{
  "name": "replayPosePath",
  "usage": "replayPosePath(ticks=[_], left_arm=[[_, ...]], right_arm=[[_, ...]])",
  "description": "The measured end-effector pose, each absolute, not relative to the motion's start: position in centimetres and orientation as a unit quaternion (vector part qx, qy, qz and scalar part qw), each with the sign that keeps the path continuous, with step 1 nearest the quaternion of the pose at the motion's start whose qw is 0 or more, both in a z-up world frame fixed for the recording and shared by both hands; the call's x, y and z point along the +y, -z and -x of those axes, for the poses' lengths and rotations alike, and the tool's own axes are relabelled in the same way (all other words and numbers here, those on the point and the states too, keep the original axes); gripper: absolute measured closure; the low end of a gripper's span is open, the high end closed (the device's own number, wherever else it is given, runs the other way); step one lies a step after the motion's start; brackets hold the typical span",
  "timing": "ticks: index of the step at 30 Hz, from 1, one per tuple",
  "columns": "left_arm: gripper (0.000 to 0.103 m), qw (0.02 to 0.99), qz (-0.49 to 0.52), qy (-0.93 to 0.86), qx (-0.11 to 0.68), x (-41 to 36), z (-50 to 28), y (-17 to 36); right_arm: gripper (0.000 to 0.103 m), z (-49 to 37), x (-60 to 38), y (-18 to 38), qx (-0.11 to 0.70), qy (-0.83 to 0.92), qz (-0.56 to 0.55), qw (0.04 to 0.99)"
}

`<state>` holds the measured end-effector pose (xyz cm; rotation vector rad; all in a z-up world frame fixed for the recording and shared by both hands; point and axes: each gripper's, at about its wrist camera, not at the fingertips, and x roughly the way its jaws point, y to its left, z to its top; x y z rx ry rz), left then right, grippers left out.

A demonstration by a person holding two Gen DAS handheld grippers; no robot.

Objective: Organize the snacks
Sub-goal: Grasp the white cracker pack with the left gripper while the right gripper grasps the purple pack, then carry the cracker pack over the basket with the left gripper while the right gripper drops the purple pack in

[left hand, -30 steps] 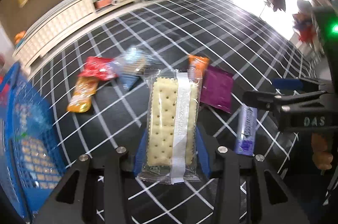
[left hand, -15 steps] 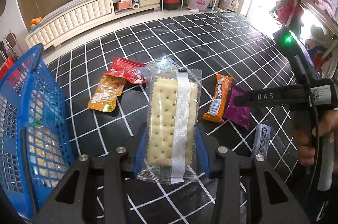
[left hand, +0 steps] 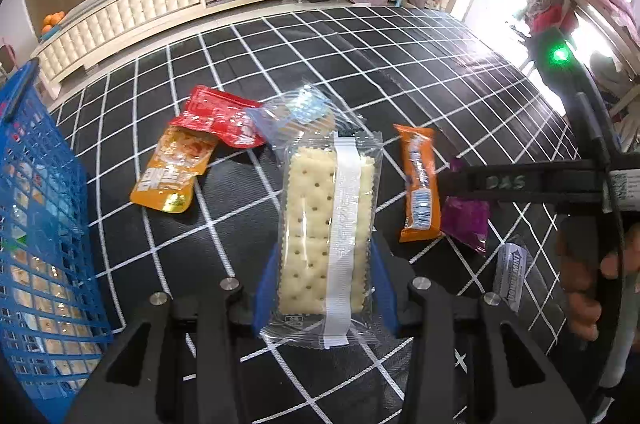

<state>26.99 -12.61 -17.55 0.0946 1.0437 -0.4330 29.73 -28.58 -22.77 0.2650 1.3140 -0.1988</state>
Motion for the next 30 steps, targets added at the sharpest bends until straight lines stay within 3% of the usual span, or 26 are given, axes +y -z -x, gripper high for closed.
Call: replayPosePath(ticks=[5,17,30], left_arm=[[0.062,0.839,-0.052,0.204,0.501,-13.3,-26.8,18.4],[0.062,0.838,-0.046,0.204,0.504,-12.1,-25.8,18.4],[0.062,0.866,-0.037,0.183,0.464,-10.1,-22.0,13.0]], right_arm=[[0.031,-29.6,-26.5,23.0,0.6,0.092,-0.073,0.791],[0.043,-27.0,-26.6,22.5,0.589,0.058,-0.095,0.801],[0.043,-22.7,-27.2,15.5,0.536,0.005,-0.108,0.837]])
